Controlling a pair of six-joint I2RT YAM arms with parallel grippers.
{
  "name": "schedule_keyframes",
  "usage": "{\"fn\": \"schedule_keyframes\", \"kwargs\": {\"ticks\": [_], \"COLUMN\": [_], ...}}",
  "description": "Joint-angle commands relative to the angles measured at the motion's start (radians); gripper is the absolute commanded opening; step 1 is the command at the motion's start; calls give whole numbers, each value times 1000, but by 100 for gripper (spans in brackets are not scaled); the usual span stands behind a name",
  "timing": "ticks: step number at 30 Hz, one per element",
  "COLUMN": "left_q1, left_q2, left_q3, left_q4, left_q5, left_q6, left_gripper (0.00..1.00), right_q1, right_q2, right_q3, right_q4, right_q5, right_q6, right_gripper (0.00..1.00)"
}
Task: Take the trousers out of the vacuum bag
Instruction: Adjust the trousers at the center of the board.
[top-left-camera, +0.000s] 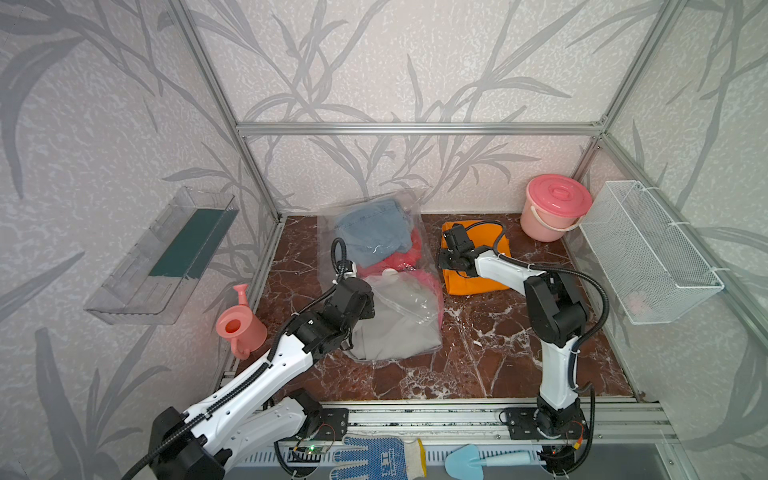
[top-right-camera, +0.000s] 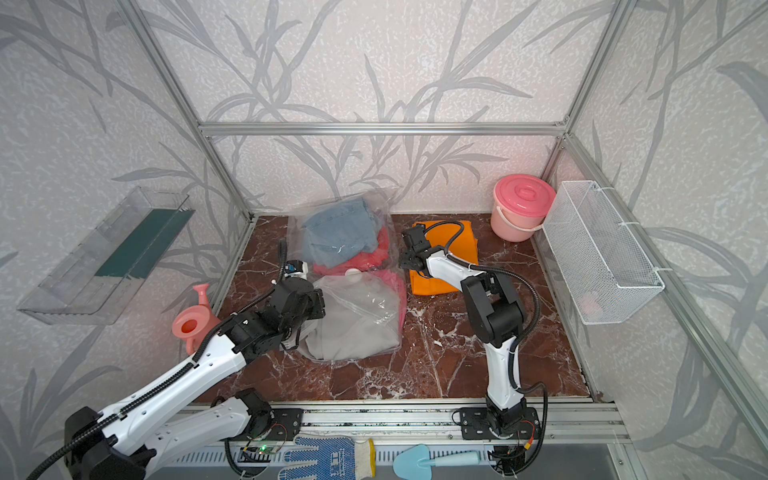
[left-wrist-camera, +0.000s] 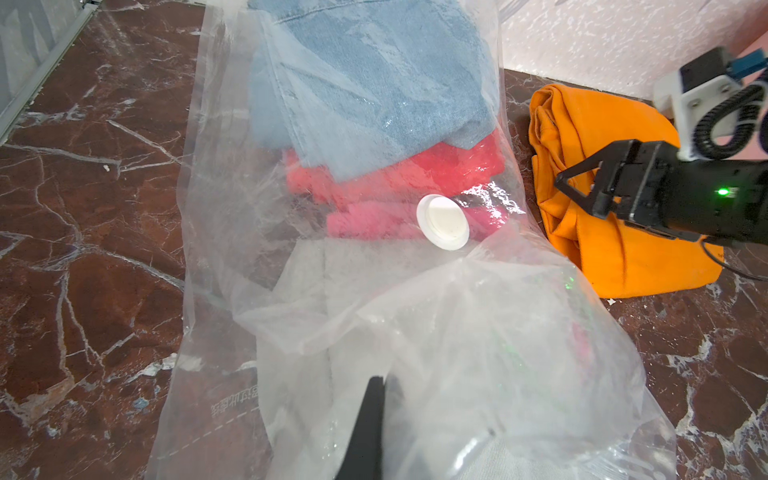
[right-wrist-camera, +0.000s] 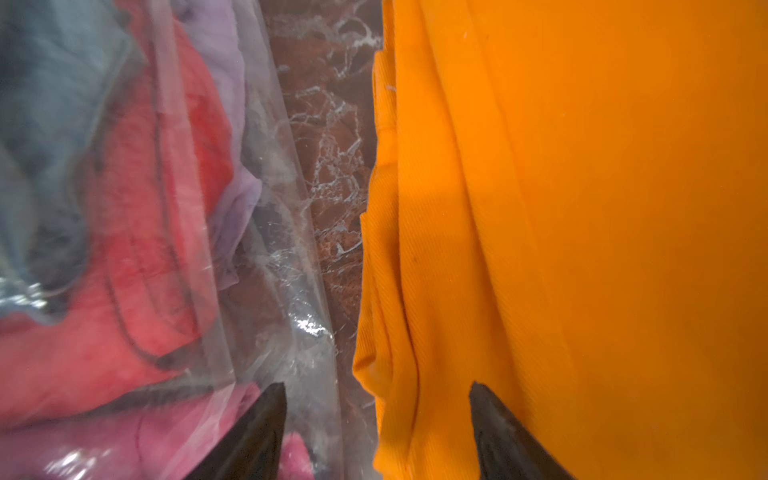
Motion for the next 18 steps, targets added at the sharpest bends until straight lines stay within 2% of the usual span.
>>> {"fn": "schedule_keyframes", "kwargs": {"ticks": [1, 4, 9, 13, 18], "left_q1": [10, 12, 13, 13, 14], "left_q2": [2, 1, 7, 8, 9], "left_q3": [20, 20, 19, 20, 23], "left_q4": [9, 11, 17, 16, 11], "left_q5": [-18, -15, -8, -9, -12], "left_q6": [3, 5, 7, 4, 4], "left_gripper": [0, 0, 0, 0, 0], "right_q1": [-27, -59, -107, -115, -115], "right_q2": [-142, -189, -148, -68, 48], "right_q3": [-94, -189, -224, -184, -97], "right_q4": [59, 86, 61, 32, 1], "right_q5": [-5, -13, -25, 2, -28], "right_q6": [-7, 4, 2, -9, -21], "right_gripper": [76, 79, 81, 78, 74]}}
